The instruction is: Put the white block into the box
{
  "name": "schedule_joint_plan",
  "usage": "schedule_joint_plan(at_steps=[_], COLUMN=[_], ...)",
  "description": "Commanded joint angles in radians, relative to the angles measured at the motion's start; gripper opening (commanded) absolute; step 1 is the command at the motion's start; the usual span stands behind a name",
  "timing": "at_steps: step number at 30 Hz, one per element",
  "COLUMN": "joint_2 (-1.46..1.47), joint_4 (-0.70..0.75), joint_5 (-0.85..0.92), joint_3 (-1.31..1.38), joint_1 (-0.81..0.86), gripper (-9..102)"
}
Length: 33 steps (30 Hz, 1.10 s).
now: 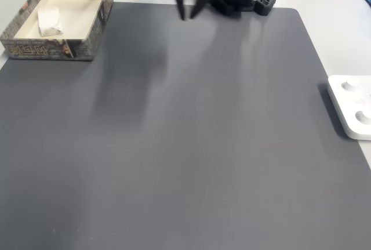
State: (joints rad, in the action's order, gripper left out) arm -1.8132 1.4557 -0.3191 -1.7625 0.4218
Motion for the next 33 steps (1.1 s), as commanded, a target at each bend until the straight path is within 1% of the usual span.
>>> schedule_joint_plan(at_steps=[1, 4, 10, 17, 22, 29, 33], joint_2=[-0.1, -0.135, -0.293, -0.692, -0.991, -1.094, -1.215], joint_4=[-0.037, -0.061, -0.195, -0.304, -0.299, -0.302, -0.301], joint_5=[0.046, 0.083, 0.117, 0.186, 0.193, 0.201, 0.222], joint_3=[-0.044, -0.117, -0.325, -0.69, -0.887, -0.983, -1.06], joint_1=[-0.13, -0.193, -0.268, -0.265, -0.244, -0.249, -0.244], gripper=[-2, -2, -2, -2, -2, -2, -2])
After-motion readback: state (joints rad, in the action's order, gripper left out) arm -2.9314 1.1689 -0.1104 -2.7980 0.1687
